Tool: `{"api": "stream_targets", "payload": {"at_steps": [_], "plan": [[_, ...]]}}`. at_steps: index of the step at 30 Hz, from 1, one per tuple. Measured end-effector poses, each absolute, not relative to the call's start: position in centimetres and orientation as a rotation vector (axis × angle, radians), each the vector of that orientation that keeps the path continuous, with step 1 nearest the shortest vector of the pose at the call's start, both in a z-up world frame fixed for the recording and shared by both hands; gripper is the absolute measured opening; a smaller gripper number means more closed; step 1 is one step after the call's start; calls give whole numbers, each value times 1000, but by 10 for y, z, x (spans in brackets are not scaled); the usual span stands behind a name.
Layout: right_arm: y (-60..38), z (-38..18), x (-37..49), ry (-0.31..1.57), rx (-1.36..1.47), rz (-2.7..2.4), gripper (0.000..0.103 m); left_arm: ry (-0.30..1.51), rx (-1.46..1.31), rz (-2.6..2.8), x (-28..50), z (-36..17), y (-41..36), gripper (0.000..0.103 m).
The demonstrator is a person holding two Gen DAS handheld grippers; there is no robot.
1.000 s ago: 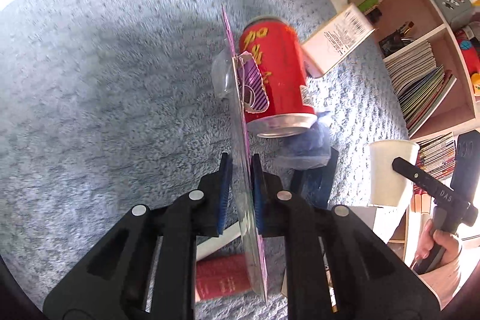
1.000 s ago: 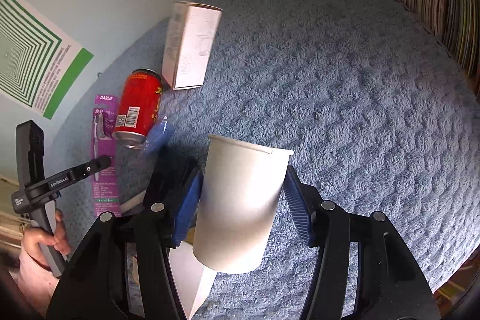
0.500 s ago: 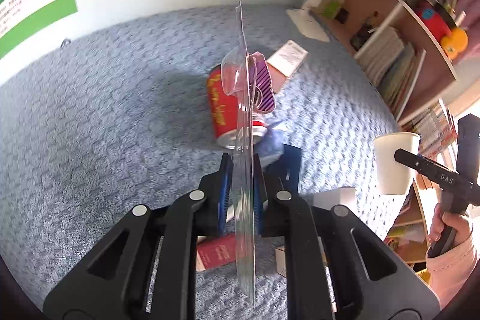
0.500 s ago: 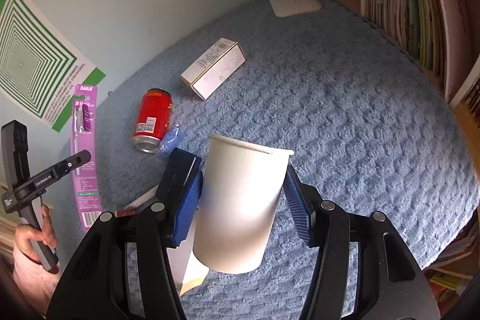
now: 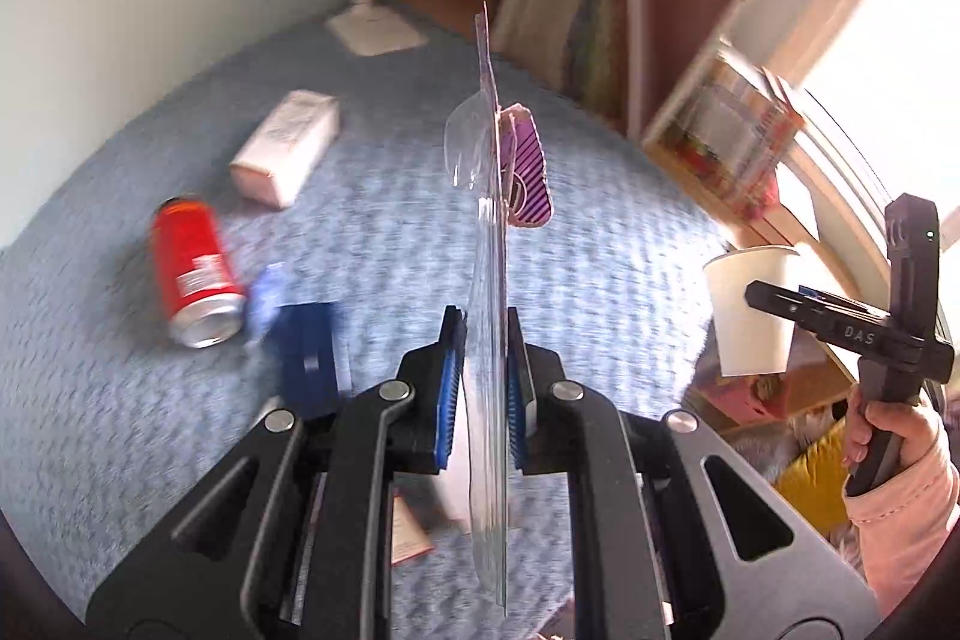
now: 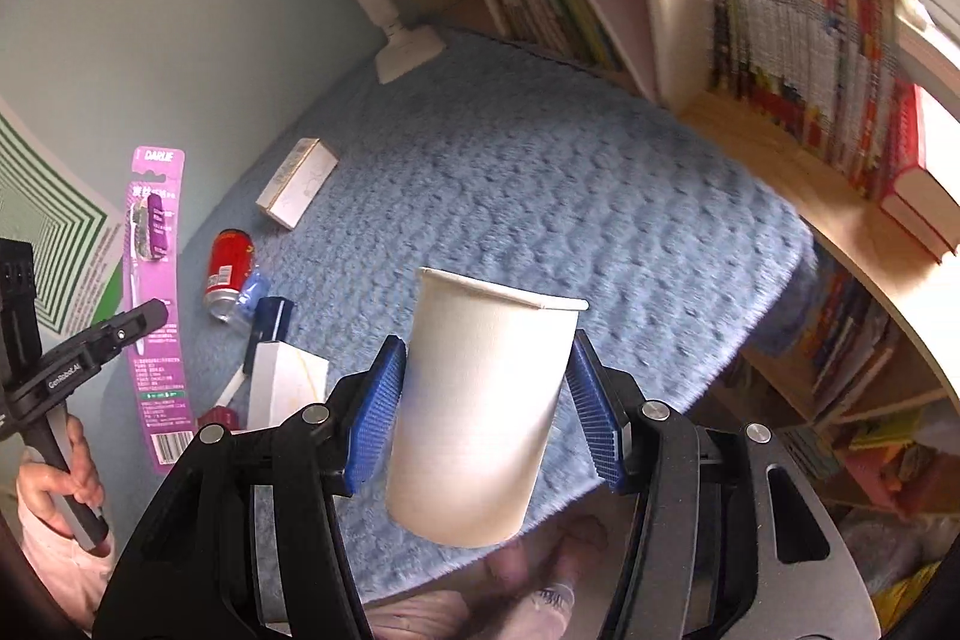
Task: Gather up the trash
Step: 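Lift the purple package with the left tool while the right tool carries the cup toward the wastebasket, then open both tools over the green wastebasket, dropping the package and cup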
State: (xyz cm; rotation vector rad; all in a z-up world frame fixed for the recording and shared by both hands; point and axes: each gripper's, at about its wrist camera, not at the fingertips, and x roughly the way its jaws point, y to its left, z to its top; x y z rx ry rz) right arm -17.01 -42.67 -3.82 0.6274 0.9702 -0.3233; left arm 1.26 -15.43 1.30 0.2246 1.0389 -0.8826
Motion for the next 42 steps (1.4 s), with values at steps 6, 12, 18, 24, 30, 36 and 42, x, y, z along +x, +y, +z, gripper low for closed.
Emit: {"api": "stream_targets", "payload": {"at_steps": [6,12,18,24,30,36,42], "plan": [[-441,-50,-249,950,728,-486,56,1048,350,-1080,-44,3,-225,11],[-446,-79,-337,940,879,-644,56,1089,500,-1288,-128,-25,-291,11],[-433,-110,-412,936,1001,-778,56,1135,651,-1447,-211,-64,-328,11],[-406,-145,-461,927,1112,-872,56,1215,791,-1563,-271,-114,-339,11],[-392,-198,-489,938,1239,-883,56,1347,903,-1542,-305,-184,-345,11],[-405,-270,-504,920,1385,-853,56,1498,992,-1459,-323,-268,-364,11],[-430,-348,-510,931,1445,-813,73,1562,1055,-1357,-336,-350,-389,17]]}}
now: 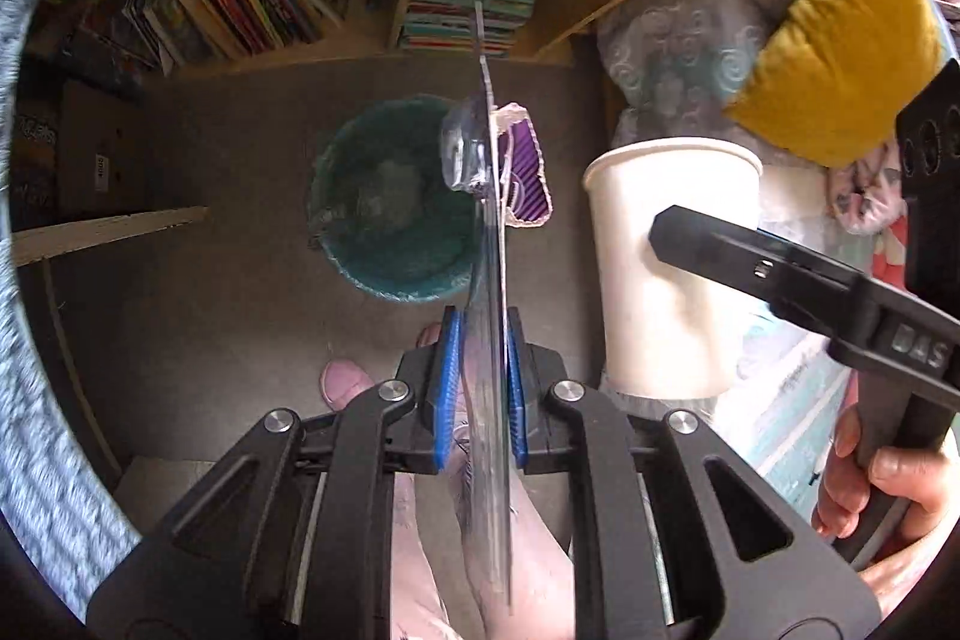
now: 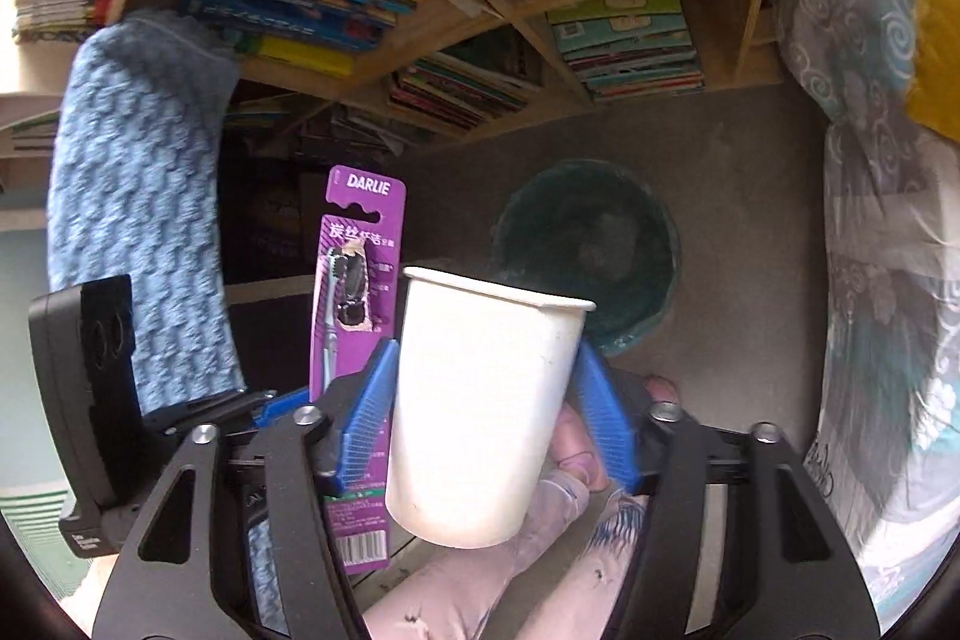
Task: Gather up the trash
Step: 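Open both tools over the green wastebasket, dropping the package and cup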
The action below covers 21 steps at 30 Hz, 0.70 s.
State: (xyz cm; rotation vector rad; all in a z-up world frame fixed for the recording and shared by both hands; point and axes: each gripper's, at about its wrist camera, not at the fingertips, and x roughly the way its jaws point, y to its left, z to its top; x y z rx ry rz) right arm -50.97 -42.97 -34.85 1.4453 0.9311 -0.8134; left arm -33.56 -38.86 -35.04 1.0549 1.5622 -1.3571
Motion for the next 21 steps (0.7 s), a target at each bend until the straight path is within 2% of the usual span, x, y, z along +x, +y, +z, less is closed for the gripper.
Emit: {"api": "stream_targets", "payload": {"at_steps": [1,2,3,7,11,17,21], "plan": [[-434,-363,-511,939,1464,-816,78,1561,1078,-1330,-338,-364,-393,46],[-439,-375,-512,939,1474,-816,82,1556,1094,-1301,-338,-374,-396,59],[-443,-383,-514,946,1477,-820,81,1524,1110,-1265,-337,-386,-400,69],[-449,-394,-528,927,1503,-828,81,1538,1112,-1227,-334,-403,-409,69],[-450,-381,-535,949,1457,-822,81,1489,1104,-1243,-330,-385,-410,69],[-450,-343,-541,947,1394,-798,82,1400,1096,-1290,-326,-334,-398,72],[-448,-298,-537,938,1316,-754,84,1317,1074,-1333,-325,-289,-391,72]]}}
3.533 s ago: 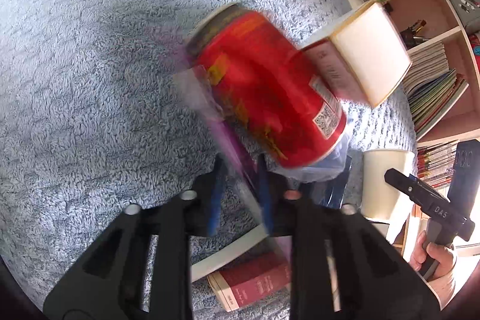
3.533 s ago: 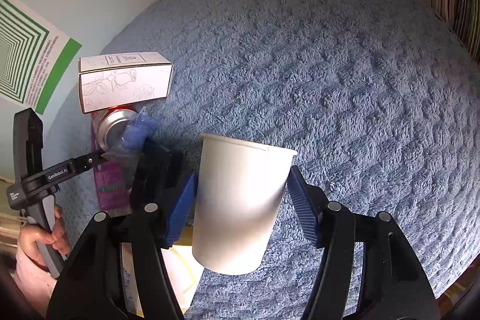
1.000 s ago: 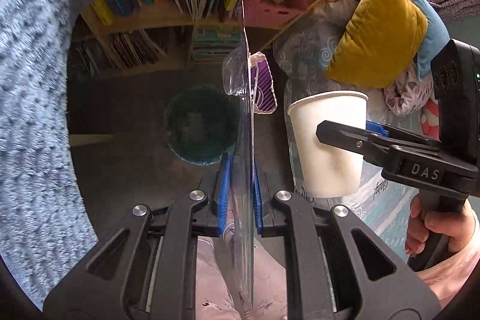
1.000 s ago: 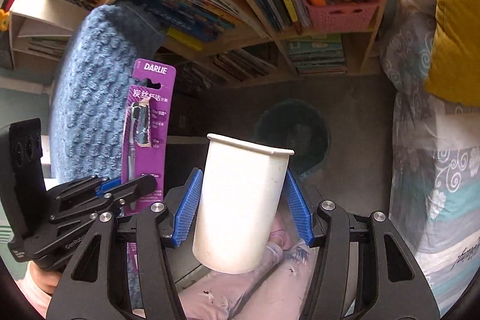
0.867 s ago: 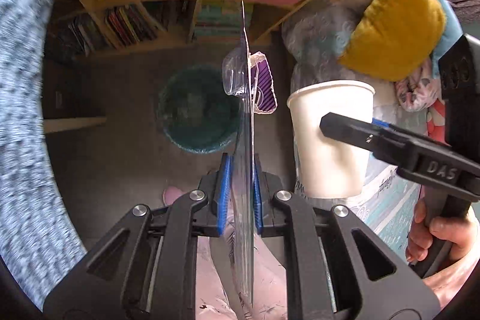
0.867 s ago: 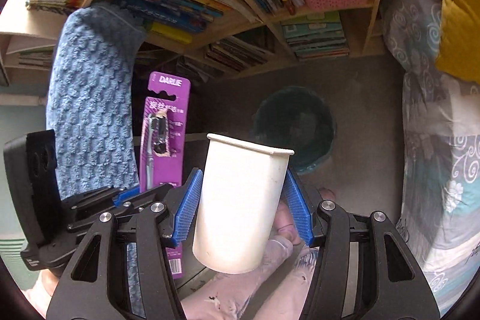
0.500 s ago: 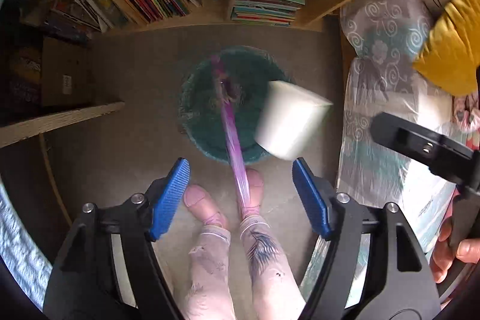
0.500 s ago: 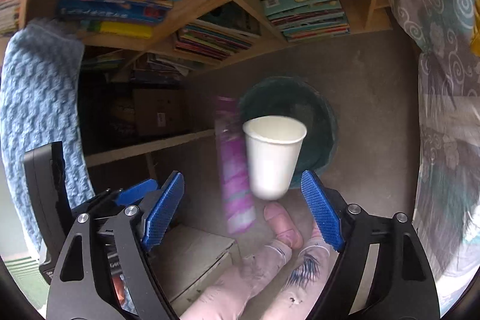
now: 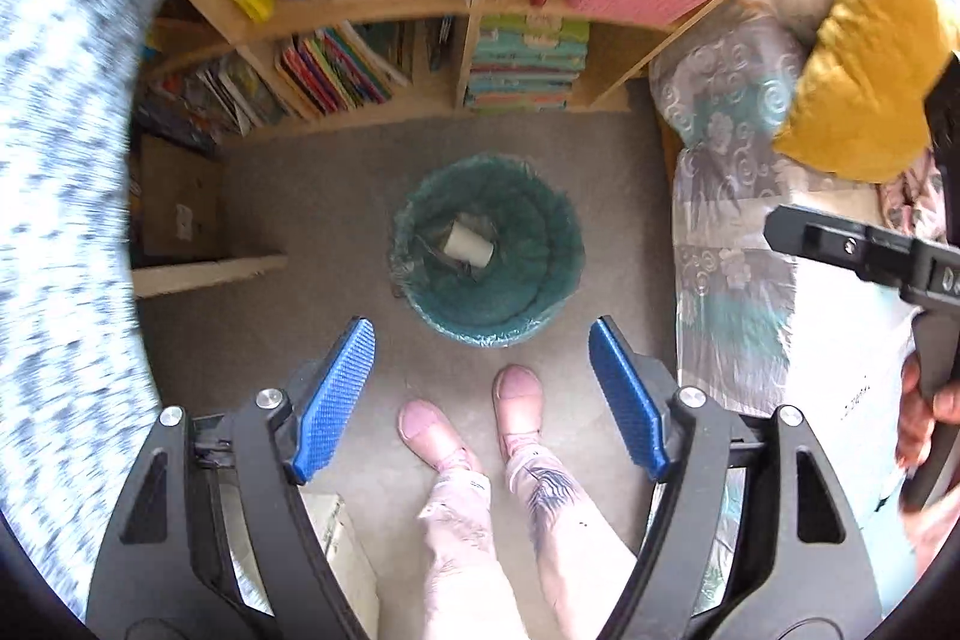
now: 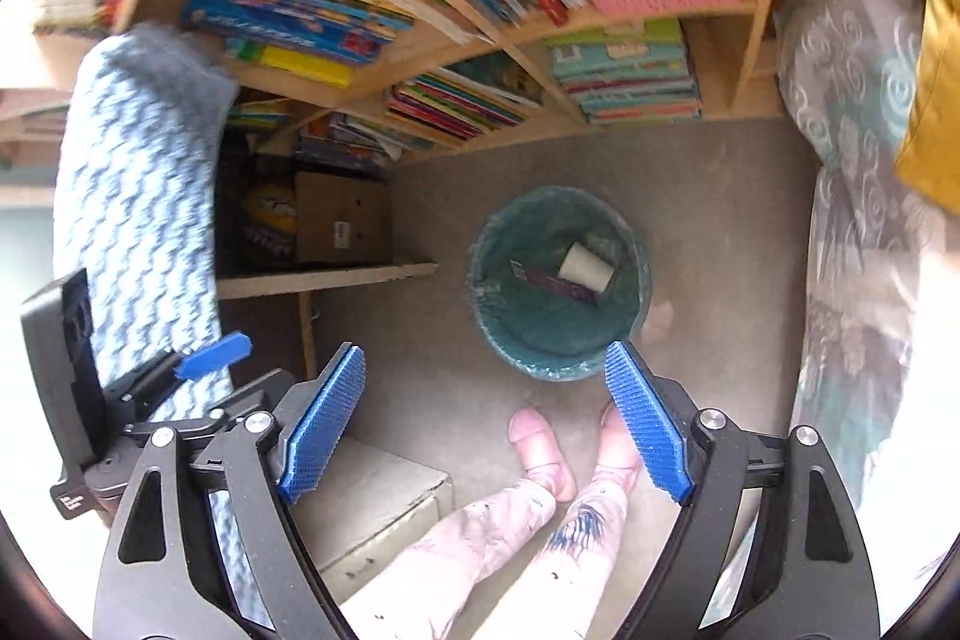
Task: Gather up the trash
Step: 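Open both tools over the green wastebasket, dropping the package and cup, then move both tools back over the bed toward the remaining items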
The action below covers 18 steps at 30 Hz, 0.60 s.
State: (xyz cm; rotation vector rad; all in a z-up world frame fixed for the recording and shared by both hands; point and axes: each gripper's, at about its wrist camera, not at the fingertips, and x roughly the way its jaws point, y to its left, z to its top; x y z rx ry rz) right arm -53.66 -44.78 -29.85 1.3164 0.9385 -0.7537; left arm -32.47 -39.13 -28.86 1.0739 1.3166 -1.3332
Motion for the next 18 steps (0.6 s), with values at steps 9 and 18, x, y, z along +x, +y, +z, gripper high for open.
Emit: {"api": "stream_targets", "payload": {"at_steps": [9,18], "plan": [[-436,-175,-488,896,1091,-525,89,1156,943,-1331,-281,-154,-342,86],[-414,-98,-383,934,858,-241,89,1093,766,-1135,-199,-75,-262,91]]}}
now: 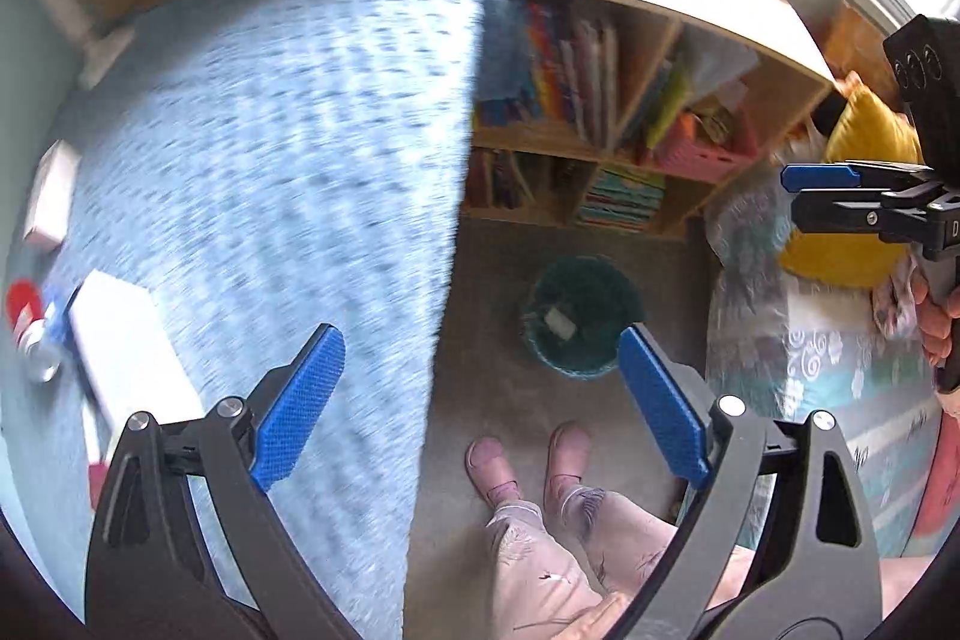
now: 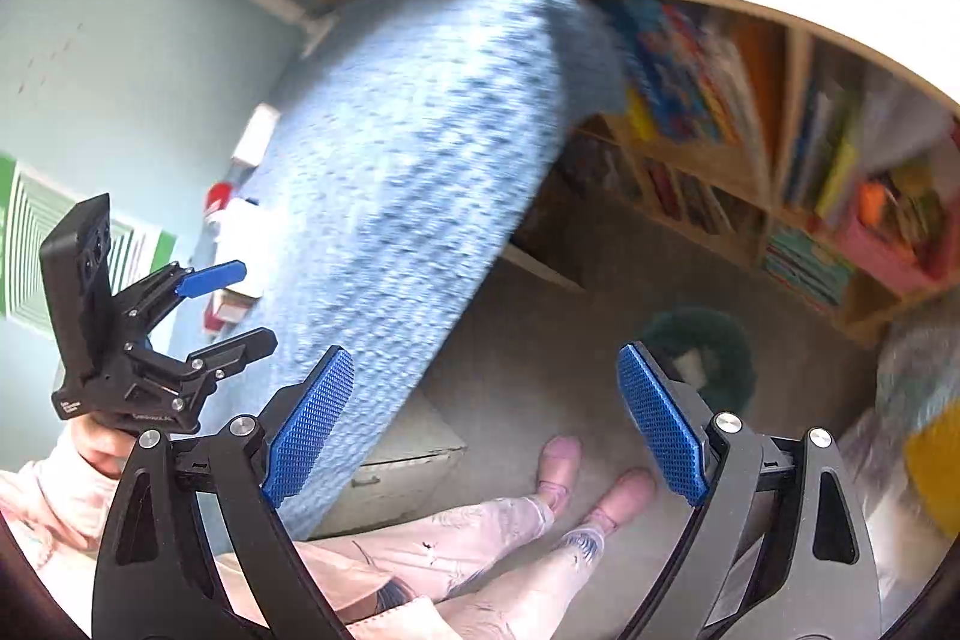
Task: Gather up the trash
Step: 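Move both tools back over the bed toward the remaining items, then grasp the red Hankey box with the left tool while the right tool grasps the tall white box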
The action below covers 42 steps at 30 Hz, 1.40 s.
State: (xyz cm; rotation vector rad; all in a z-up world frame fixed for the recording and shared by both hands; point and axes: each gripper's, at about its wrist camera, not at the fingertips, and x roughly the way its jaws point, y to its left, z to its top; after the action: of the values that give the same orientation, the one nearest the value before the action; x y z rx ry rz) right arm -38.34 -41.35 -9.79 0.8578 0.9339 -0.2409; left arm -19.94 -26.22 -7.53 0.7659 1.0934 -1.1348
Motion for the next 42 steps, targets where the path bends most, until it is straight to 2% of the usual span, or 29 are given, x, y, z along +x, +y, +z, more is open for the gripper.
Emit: {"api": "stream_targets", "payload": {"at_steps": [12,24,38,42], "plan": [[-356,-61,-244,1001,638,30,89,1118,535,-791,-99,-60,-125,93],[-273,-62,-135,1109,488,221,91,1158,520,-628,-30,-79,-23,95],[-226,-101,-42,1251,426,192,91,1214,588,-708,28,-128,-11,92],[-225,-113,-23,1283,443,145,91,1237,622,-749,40,-147,-18,80]]}}
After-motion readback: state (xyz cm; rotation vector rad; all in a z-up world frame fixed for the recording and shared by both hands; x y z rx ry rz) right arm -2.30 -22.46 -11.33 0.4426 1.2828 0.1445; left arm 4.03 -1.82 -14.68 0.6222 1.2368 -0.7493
